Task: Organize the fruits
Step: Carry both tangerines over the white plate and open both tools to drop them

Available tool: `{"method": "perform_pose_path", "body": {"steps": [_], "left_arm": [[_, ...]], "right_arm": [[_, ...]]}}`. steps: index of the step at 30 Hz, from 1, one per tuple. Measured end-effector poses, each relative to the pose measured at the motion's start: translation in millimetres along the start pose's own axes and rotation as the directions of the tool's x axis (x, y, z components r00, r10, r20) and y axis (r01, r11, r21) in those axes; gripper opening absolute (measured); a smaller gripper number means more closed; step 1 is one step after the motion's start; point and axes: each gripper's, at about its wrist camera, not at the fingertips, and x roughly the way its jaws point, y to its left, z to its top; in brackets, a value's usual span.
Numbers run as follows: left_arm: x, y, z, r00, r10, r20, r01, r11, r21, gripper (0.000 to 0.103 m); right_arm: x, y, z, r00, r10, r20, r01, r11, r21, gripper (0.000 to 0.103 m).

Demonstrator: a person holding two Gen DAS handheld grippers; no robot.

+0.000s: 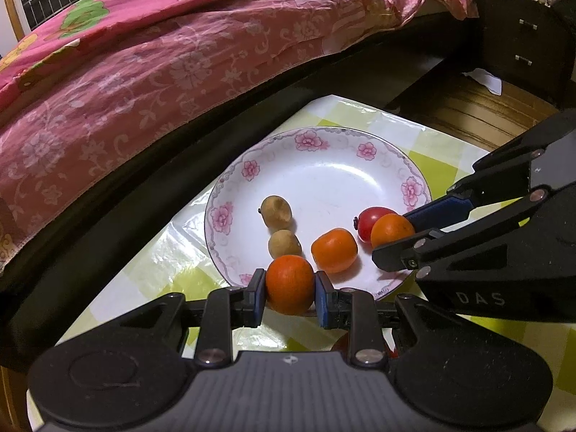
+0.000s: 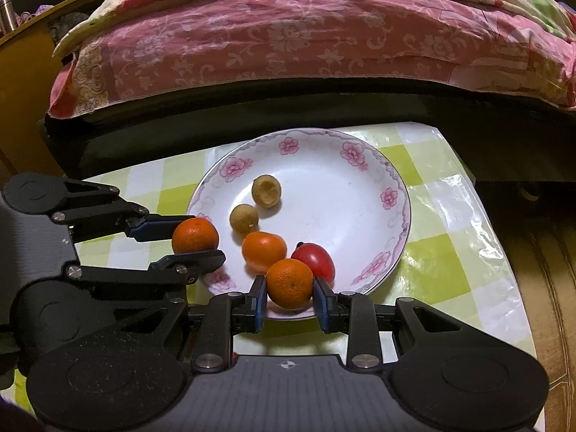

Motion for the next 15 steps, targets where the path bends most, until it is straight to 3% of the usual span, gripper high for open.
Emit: {"method": "perform_pose_path", "body": {"steps": [15], "left_arm": [[11, 0, 3, 1.000, 0.001, -0.003, -0.001, 1.000, -0.012, 0.036]], "right_arm": [[4, -3, 4, 0.999, -0.029, 0.031, 0.030, 0.999, -0.027, 0.030]]}}
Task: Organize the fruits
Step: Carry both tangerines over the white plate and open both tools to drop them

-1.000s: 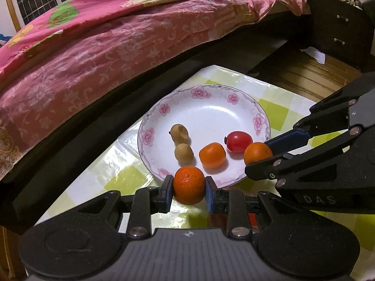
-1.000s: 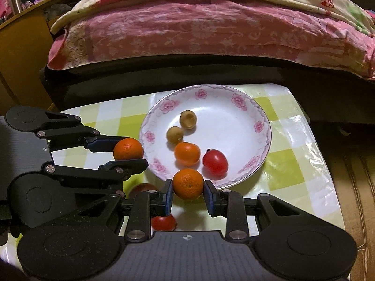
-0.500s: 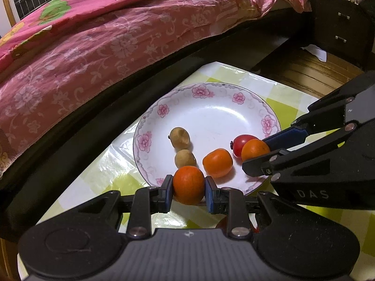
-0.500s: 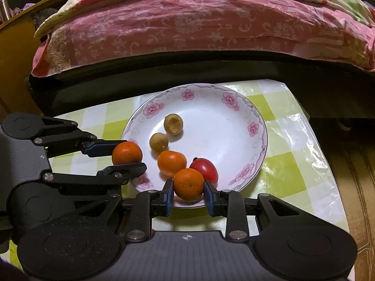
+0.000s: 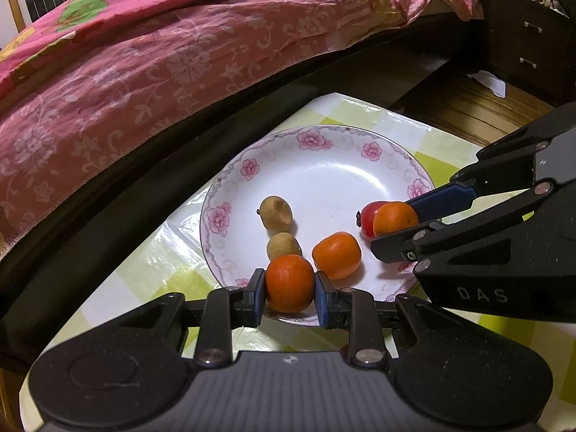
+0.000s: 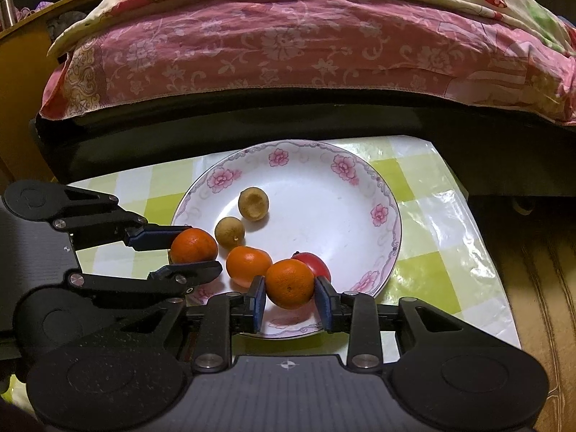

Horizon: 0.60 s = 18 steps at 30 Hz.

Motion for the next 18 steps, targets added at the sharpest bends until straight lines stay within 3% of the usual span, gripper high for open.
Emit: {"method": "perform_pose_path", "body": {"steps": [18], "left_arm": [[-2.2, 1.1, -1.5, 1.000, -0.003, 0.007, 0.003, 1.000, -0.005, 0.039]], "right_arm": [[-2.1, -3.0, -1.1, 1.000, -0.005, 0.011, 0.005, 1.000, 0.016, 0.031]]}}
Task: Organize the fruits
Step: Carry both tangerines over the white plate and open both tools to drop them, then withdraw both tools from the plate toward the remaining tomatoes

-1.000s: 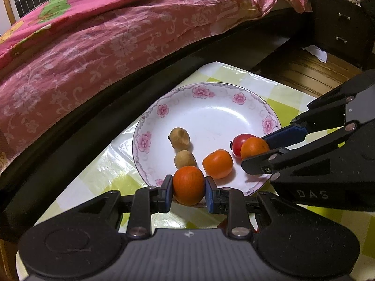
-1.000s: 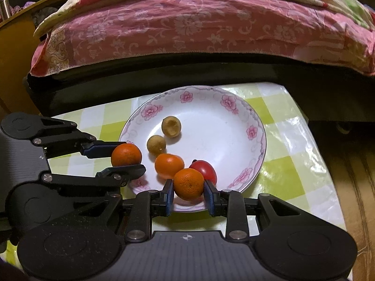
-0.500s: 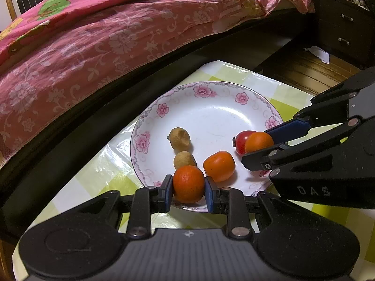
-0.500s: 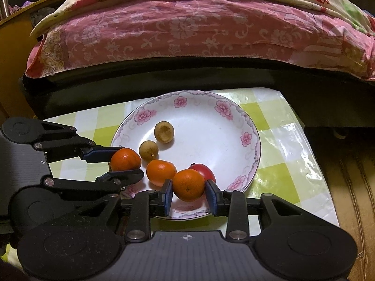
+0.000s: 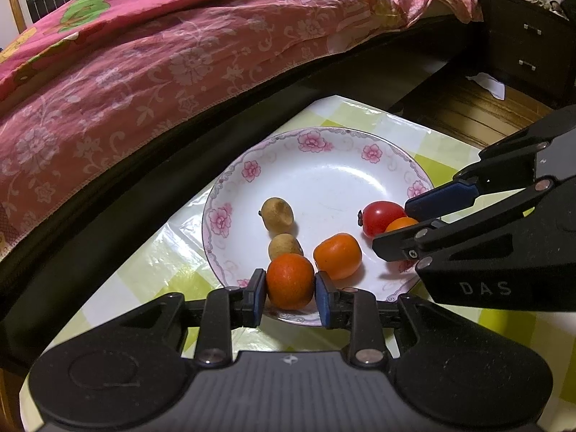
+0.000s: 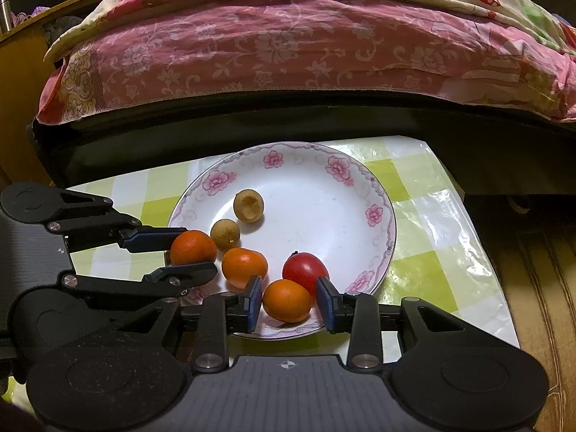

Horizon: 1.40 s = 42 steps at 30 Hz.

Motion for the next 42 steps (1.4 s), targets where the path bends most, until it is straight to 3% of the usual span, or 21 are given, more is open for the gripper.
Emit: {"method": "perform_pose_path", "body": {"steps": [22, 35, 42], "left_arm": [[-31, -1, -3, 0.999, 0.006, 0.044, -0.006, 1.000, -0.001, 0.040], [-60, -12, -36, 0.998, -0.055, 0.013, 0.055, 0.998, 0.040, 0.040], [-66, -7, -49, 0.996, -0.086, -0.003, 0.086, 0.996, 0.029, 0.040]], "right_arm": [[-28, -5, 0, 0.997, -0.013, 0.071, 0.010, 0.999, 0.041, 0.032], [-50, 23, -47, 0.994, 0.098, -0.039, -0.101, 0.991, -0.084, 0.032], [-37, 39, -56, 0.989, 0.114, -0.093, -0.126, 0.982, -0.140, 0.033]]}}
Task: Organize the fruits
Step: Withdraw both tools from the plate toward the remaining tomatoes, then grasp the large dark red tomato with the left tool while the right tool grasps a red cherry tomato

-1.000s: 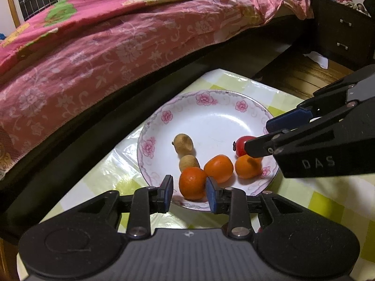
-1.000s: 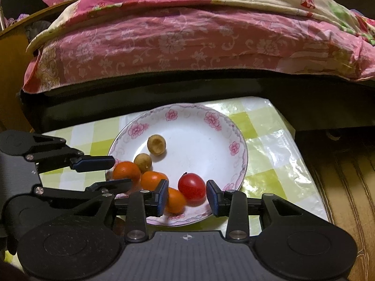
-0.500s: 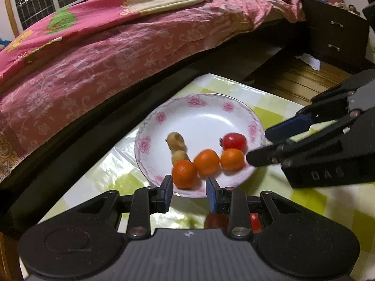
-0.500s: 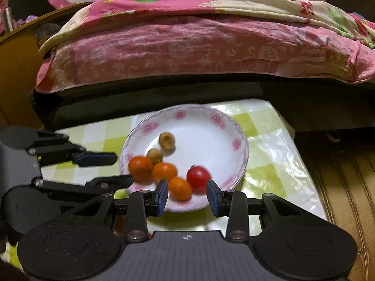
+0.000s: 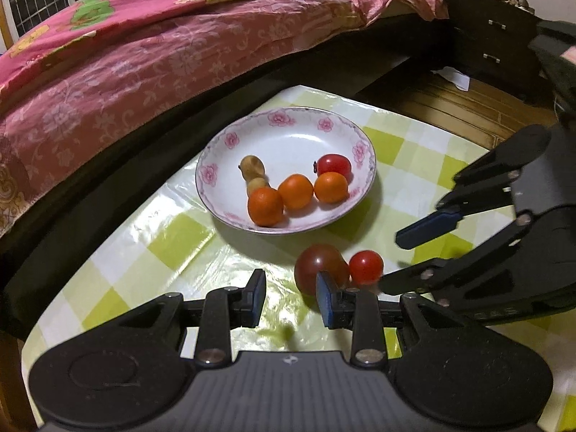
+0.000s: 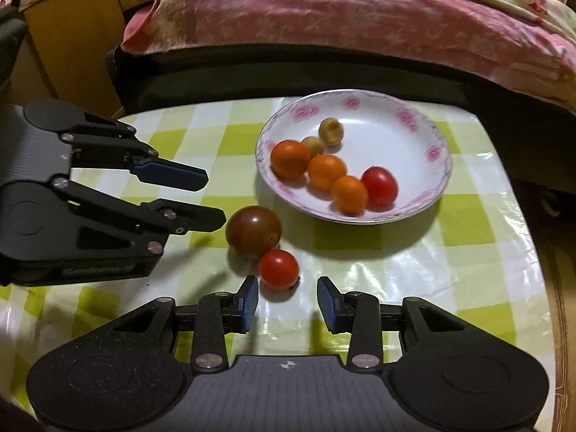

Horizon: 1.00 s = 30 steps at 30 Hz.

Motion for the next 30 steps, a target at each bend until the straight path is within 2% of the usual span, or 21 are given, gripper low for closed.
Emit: {"method": "perform_pose_path", "body": {"steps": [9, 17, 20, 25, 30], "left_arm": [[2, 1, -2, 0.999, -0.038, -0.006, 0.038, 0.999, -0.007, 0.040], [12, -1, 2, 0.998, -0.052, -0.022, 0.052, 0.999, -0.016, 0.040], [15, -2, 2, 0.998, -0.060, -0.027, 0.060, 0.998, -0.017, 0.040], [19, -5, 2, 0.997, -0.068, -0.033, 0.068, 0.998, -0.011, 0.041], [26, -7, 6, 0.997, -0.076, -0.027, 0.075, 0.997, -0.026, 0.049]], "right_arm": [[23, 5, 4, 0.999, -0.006, -0.037, 0.005, 1.000, -0.023, 0.032], [24, 3, 4, 1.000, -0.001, -0.022, 0.000, 1.000, -0.027, 0.032], [24, 2, 3, 1.000, 0.016, -0.022, -0.017, 1.000, -0.025, 0.023], [19, -1, 1, 0.999, -0.004, -0.043, 0.003, 1.000, -0.025, 0.023], [10, -12, -5, 0.998, -0.024, -0.050, 0.025, 1.000, 0.010, 0.023]]}}
